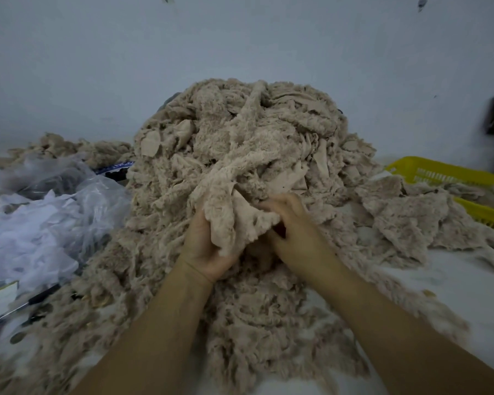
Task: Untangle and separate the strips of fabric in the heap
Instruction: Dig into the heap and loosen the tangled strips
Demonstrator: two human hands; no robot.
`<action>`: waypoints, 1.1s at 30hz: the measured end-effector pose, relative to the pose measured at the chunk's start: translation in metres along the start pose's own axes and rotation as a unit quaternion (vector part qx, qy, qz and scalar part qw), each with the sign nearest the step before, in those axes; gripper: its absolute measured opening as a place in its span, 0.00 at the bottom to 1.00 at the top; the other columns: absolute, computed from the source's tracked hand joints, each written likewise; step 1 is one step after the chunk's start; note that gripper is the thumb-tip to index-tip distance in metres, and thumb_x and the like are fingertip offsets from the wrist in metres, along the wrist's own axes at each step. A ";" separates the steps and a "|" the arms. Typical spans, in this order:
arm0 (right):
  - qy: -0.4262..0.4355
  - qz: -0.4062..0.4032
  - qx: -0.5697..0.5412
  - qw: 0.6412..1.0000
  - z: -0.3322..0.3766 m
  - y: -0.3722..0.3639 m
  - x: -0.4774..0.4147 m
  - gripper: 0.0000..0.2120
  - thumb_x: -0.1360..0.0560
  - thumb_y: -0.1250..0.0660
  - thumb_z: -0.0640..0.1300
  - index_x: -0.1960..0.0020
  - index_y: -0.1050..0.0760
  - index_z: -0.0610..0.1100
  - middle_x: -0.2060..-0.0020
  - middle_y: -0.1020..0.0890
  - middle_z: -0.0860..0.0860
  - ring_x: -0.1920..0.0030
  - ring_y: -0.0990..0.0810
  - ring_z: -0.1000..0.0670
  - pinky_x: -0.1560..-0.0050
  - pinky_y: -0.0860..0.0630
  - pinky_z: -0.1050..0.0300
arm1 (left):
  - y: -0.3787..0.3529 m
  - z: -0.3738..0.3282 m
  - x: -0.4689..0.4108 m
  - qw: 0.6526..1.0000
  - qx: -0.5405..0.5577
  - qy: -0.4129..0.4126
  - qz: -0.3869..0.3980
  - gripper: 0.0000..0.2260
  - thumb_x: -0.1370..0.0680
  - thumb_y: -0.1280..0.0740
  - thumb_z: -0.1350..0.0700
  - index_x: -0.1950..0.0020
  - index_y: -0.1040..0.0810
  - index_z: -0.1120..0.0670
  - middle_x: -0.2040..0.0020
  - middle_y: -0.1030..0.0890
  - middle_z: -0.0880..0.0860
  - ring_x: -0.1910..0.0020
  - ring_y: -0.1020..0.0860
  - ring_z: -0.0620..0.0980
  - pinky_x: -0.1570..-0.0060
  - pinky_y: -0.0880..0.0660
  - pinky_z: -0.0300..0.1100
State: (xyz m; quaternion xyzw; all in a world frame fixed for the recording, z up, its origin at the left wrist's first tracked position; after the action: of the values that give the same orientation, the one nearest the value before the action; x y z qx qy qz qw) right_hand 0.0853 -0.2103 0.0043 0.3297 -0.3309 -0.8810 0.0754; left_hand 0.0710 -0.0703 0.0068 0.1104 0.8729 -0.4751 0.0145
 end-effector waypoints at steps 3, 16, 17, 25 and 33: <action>0.001 0.006 0.004 1.000 -0.003 -0.002 -0.001 0.10 0.22 0.34 0.41 0.41 0.21 0.44 0.46 0.28 0.55 0.48 0.28 0.55 0.49 0.27 0.54 | -0.012 0.005 0.006 0.997 0.026 0.055 0.056 0.10 0.36 0.19 0.63 0.58 0.16 0.62 0.60 0.16 0.57 0.59 0.15 0.55 0.56 0.17 0.52; -0.067 -0.226 -0.063 0.970 -0.010 0.031 0.005 0.09 0.22 0.37 0.36 0.46 0.29 0.48 0.53 0.26 0.52 0.60 0.29 0.58 0.61 0.33 0.71 | 0.003 0.032 0.001 0.897 -0.415 0.143 -0.049 0.14 0.27 0.25 0.46 0.47 0.14 0.55 0.48 0.14 0.57 0.49 0.15 0.52 0.54 0.19 0.41; -0.073 -0.217 -0.070 0.971 -0.011 0.030 0.005 0.09 0.22 0.37 0.37 0.47 0.30 0.49 0.54 0.25 0.52 0.60 0.28 0.58 0.63 0.34 0.69 | 0.005 0.028 -0.001 0.901 -0.411 0.111 -0.079 0.09 0.25 0.26 0.50 0.52 0.13 0.54 0.52 0.13 0.56 0.54 0.14 0.51 0.59 0.19 0.40; -0.072 -0.119 0.016 0.990 -0.011 0.015 0.000 0.16 0.27 0.32 0.36 0.40 0.27 0.42 0.46 0.30 0.51 0.46 0.31 0.52 0.49 0.34 0.60 | 0.004 0.016 -0.004 0.946 -0.297 -0.005 -0.132 0.11 0.20 0.39 0.66 0.50 0.17 0.60 0.57 0.14 0.58 0.60 0.15 0.52 0.63 0.19 0.42; -0.120 -0.071 0.037 0.990 -0.028 0.007 0.003 0.12 0.23 0.35 0.45 0.60 0.36 0.52 0.62 0.30 0.55 0.59 0.30 0.51 0.66 0.39 0.56 | -0.005 0.017 0.004 0.979 -0.194 0.054 -0.046 0.22 0.21 0.44 0.67 0.69 0.18 0.59 0.76 0.24 0.53 0.81 0.27 0.44 0.79 0.29 0.33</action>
State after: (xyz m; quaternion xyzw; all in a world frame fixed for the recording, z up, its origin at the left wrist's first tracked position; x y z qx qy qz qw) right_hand 0.0999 -0.2316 -0.0084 0.2470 -0.3457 -0.9044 -0.0401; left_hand 0.0647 -0.0869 0.0012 0.0906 0.9519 -0.2907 -0.0333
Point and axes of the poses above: each hand's wrist, its own x-axis away from the middle knuckle, its own y-axis out of the back of the hand, z = x × y, the point moved 4 cm from there along -x, towards the middle knuckle
